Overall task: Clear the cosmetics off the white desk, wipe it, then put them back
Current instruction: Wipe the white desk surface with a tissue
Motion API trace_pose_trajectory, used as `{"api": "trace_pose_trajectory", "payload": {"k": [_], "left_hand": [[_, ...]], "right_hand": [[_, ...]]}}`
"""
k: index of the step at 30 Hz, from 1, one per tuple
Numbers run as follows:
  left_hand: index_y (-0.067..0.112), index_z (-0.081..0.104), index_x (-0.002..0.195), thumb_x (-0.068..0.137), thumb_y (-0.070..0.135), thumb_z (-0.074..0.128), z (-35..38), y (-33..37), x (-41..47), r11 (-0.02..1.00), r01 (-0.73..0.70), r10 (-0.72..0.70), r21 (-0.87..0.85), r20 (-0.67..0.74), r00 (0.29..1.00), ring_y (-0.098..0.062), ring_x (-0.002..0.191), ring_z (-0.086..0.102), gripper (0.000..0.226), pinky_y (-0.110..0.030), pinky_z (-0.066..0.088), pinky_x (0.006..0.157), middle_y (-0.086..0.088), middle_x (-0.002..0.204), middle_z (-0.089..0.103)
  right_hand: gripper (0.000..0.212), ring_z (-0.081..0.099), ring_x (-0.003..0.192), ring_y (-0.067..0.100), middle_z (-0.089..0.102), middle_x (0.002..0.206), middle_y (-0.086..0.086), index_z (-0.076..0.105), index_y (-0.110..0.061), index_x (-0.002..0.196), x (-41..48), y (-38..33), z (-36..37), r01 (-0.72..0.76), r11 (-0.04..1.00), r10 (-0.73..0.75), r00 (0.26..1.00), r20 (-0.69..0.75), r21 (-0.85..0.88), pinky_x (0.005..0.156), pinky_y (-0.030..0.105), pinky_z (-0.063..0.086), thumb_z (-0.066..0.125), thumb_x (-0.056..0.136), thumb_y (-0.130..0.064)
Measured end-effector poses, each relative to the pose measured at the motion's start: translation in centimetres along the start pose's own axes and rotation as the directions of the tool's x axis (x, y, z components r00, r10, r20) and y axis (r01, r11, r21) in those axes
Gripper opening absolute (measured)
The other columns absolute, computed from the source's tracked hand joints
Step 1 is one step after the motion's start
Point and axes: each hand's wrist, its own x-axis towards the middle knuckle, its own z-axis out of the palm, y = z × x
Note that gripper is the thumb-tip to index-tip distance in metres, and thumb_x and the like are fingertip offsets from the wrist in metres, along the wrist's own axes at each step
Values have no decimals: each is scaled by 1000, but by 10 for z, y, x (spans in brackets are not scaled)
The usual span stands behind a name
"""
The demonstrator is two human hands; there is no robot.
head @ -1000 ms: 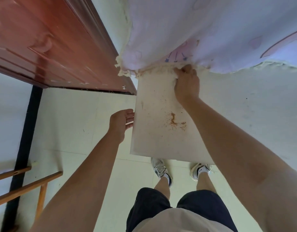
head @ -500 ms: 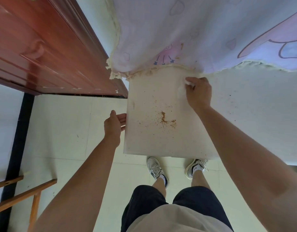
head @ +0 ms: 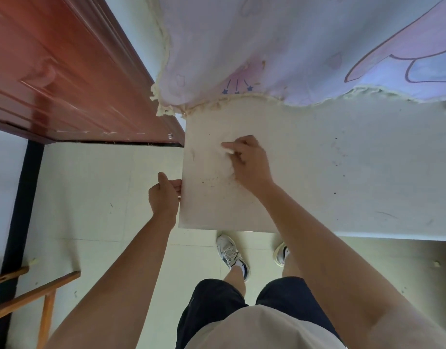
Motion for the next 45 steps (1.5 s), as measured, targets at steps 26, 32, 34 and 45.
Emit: {"api": "trace_pose_trajectory", "payload": {"k": [26, 32, 34, 45], "left_hand": [[13, 70, 84, 99, 38, 32, 5, 10, 0, 993, -103, 97, -62, -92, 991, -18, 73, 69, 48, -40, 54, 81, -3, 79, 74], [18, 64, 97, 101, 37, 34, -5, 18, 3, 991, -127, 123, -40, -79, 989, -15, 92, 67, 36, -29, 44, 79, 5, 97, 70], [18, 65, 95, 100, 36, 34, -9, 20, 5, 993, -114, 110, -20, -118, 987, -17, 99, 65, 36, -34, 45, 85, 6, 100, 66], [15, 72, 87, 102, 38, 33, 9, 22, -1, 994, -103, 103, 34, -1, 995, -22, 92, 69, 47, -37, 55, 81, -1, 93, 73]], "right_hand": [[38, 55, 105, 32, 50, 122, 14, 63, -15, 129, 20, 61, -54, -313, 921, 247, 930, -272, -233, 92, 32, 45, 48, 95, -8], [47, 55, 81, 38, 57, 101, 20, 65, -3, 120, -19, 8, 36, 56, 932, -78, 996, -50, -358, 75, 42, 52, 60, 75, 7], [46, 55, 76, 35, 57, 98, 18, 66, -3, 116, -43, -18, 63, 203, 929, -192, 979, 64, -311, 72, 43, 53, 64, 71, 7], [38, 61, 94, 27, 55, 112, 11, 69, -17, 121, -1, 42, -41, -126, 987, 103, 973, -208, -103, 87, 28, 47, 55, 89, -5]]}}
